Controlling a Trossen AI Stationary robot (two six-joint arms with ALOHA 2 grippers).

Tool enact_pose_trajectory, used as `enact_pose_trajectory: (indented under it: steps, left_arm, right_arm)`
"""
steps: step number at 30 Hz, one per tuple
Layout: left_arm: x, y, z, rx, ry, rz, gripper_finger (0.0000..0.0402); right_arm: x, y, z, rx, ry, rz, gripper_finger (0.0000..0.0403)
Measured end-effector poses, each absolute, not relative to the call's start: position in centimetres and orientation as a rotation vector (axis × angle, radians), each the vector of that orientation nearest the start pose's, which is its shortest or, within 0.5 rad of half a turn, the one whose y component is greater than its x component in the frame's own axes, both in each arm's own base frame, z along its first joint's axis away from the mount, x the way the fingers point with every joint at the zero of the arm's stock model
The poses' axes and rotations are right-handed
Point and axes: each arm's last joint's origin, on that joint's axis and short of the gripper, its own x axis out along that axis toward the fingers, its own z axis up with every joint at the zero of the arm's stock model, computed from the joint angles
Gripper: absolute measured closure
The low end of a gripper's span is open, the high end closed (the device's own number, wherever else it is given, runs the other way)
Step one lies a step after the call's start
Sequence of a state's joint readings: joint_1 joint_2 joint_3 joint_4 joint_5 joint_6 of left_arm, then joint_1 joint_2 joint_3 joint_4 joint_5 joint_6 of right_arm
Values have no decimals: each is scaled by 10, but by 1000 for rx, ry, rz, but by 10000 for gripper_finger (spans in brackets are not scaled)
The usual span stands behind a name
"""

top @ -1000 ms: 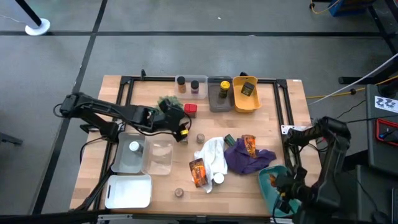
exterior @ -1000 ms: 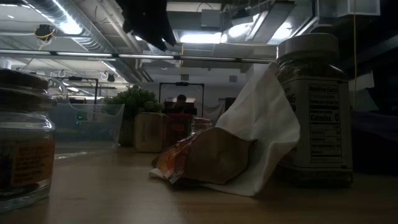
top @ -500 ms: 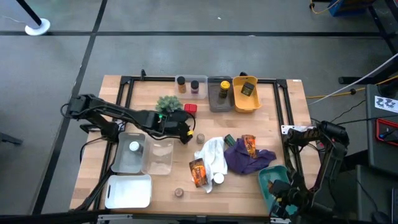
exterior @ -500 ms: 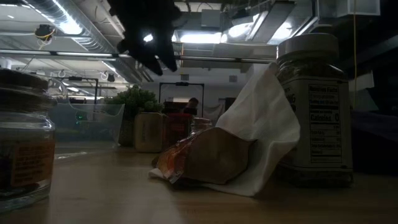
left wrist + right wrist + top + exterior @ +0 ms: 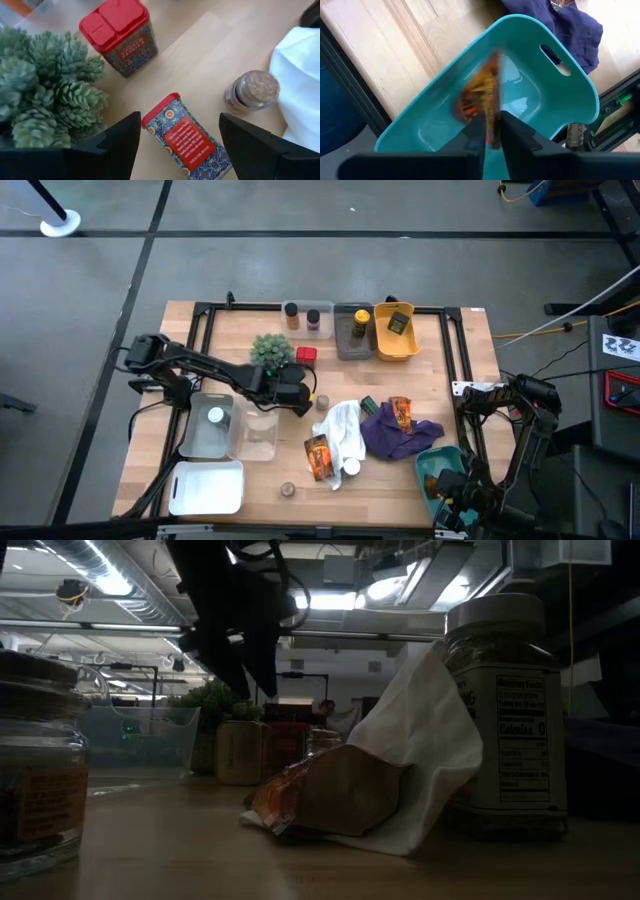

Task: Sort spices by type
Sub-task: Put the top orange seasoning bag into the green bin, then put the bottom red seasoning can into the bottom transparent bin

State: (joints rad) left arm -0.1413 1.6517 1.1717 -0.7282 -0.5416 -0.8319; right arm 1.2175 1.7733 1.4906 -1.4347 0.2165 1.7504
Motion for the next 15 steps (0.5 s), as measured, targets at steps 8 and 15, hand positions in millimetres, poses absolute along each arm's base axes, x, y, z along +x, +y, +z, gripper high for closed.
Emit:
enact_pose_trajectory:
  steps: [8,15]
  left_arm:
    - [316,-29,217,-395,900,844,149]
    - [316,-29,216,-478,879,882,149]
  right_arm:
    - [113,289,257,260,1326,-522,282]
    - [113,289,257,261,1326,-521,272]
